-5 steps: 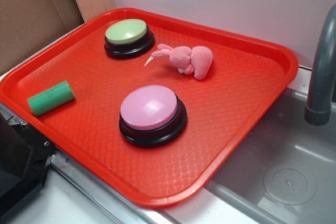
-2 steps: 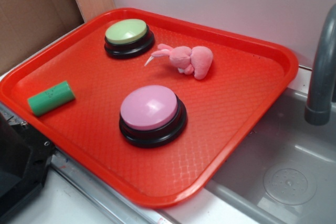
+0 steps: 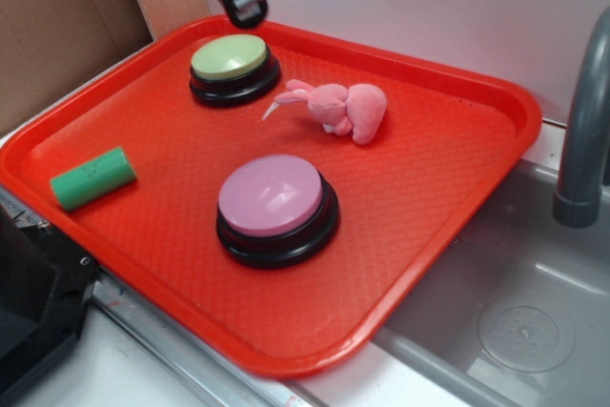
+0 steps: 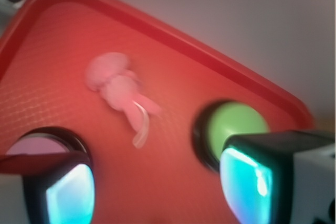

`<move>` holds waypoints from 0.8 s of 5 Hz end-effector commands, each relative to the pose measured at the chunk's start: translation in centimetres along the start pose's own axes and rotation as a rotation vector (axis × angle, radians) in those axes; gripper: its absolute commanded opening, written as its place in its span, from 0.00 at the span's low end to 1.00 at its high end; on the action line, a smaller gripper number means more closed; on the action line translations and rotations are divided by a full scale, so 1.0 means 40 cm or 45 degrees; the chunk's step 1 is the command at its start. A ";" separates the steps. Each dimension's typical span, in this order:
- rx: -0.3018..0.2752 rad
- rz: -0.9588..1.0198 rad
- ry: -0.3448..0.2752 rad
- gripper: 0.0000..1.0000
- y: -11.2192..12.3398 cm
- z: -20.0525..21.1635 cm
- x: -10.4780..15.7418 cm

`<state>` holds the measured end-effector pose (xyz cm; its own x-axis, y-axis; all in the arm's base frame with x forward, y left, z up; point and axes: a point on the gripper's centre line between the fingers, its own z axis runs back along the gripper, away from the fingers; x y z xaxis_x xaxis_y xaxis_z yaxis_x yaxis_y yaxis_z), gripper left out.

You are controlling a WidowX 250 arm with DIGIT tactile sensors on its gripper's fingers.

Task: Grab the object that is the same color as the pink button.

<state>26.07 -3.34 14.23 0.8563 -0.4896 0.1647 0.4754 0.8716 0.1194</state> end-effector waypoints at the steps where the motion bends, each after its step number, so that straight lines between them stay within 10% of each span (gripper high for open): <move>1: -0.141 -0.216 -0.103 1.00 -0.039 -0.119 0.112; 4: -0.151 -0.361 0.008 1.00 -0.096 -0.256 0.116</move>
<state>30.45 -7.52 3.37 0.6944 -0.7114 0.1077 0.7136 0.7001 0.0235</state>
